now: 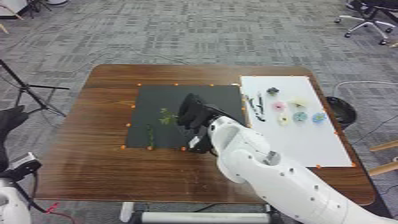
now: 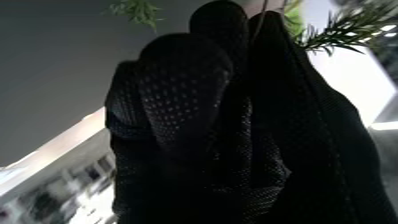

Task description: Arrange flowers

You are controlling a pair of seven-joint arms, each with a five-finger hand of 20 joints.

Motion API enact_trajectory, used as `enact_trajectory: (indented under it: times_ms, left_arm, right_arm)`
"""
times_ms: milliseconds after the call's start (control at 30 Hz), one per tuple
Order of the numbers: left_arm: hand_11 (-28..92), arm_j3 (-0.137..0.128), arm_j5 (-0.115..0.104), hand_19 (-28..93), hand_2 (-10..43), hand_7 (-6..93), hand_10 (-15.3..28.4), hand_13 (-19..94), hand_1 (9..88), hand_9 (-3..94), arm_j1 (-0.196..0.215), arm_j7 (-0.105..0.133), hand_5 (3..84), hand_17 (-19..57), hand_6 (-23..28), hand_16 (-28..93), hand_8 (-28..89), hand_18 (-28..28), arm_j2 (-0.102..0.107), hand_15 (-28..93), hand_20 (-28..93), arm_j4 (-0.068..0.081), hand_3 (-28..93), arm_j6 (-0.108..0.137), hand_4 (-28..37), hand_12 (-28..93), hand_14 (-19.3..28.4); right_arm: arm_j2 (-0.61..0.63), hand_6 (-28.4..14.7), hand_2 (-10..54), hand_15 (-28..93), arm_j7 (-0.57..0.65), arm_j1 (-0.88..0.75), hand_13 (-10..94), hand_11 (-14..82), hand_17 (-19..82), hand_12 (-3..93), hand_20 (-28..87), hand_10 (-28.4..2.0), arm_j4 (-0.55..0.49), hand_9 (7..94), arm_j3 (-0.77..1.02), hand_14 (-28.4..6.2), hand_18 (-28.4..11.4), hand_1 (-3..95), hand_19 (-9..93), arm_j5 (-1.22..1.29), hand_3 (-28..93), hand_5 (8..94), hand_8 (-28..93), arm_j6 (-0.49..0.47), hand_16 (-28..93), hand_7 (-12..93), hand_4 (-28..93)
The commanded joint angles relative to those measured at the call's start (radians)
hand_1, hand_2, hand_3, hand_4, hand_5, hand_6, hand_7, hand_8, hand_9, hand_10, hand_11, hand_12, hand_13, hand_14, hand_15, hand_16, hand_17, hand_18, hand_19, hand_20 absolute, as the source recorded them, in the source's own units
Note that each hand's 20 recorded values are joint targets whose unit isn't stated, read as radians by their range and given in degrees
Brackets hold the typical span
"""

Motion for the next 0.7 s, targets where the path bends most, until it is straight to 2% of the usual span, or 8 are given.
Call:
enact_trajectory:
  times_ms: [33, 300, 400, 700]
  left_arm:
    - [22, 0.005, 0.002, 14, 21.6, 17.5, 14.3, 44, 33.5, 55.3, 0.017, 0.0, 55.4, 11.6, 3.2, 2, -8, 11.8, -0.008, 15, 21, -0.019, 68, -0.027, -28.2, 14, 15.8]
    - [22, 0.011, 0.003, 14, 20.9, 17.0, 14.5, 44, 32.9, 55.1, 0.016, -0.009, 55.4, 11.3, 3.1, 2, -8, 11.9, -0.006, 15, 21, -0.023, 68, -0.046, -28.2, 14, 15.9]
    - [22, 0.022, 0.001, 14, 20.5, 16.7, 14.5, 44, 32.7, 55.1, 0.009, -0.015, 55.5, 11.2, 3.2, 2, -8, 11.9, -0.001, 15, 21, -0.022, 68, -0.036, -28.2, 14, 15.9]
    - [22, 0.035, 0.002, 14, 19.2, 16.4, 14.4, 44, 31.8, 54.9, 0.003, -0.012, 55.3, 11.0, 3.3, 2, -8, 12.0, -0.001, 15, 21, -0.024, 68, -0.037, -28.0, 14, 15.9]
  right_arm:
    - [-0.036, -2.6, -9.5, 44, 0.049, -0.017, 94, 15.7, 60, 25.6, 40, -8.2, 0.057, 93.7, -0.042, -1.6, -15.2, 62.9, 70, -0.004, 55, 77.9, 22, 0.051, 28, 22, -10]
    - [-0.062, -3.0, -9.5, 45, 0.083, -0.012, 94, 10.2, 60, 23.5, 40, -9.3, 0.096, 93.6, -0.064, -1.4, -14.8, 63.9, 70, -0.008, 53, 77.3, 21, 0.107, 26, 22, -11]
    - [-0.073, -3.4, -9.5, 44, 0.09, -0.009, 94, 7.7, 60, 22.6, 40, -9.4, 0.104, 93.5, -0.057, -1.4, -14.8, 63.6, 70, 0.01, 53, 76.9, 19, 0.121, 26, 21, -10]
    - [-0.079, -3.4, -9.5, 43, 0.082, 0.015, 94, 5.6, 60, 21.6, 40, -9.8, 0.126, 92.3, -0.051, -1.7, -15.0, 62.9, 69, 0.004, 53, 75.8, 18, 0.154, 26, 21, -10]
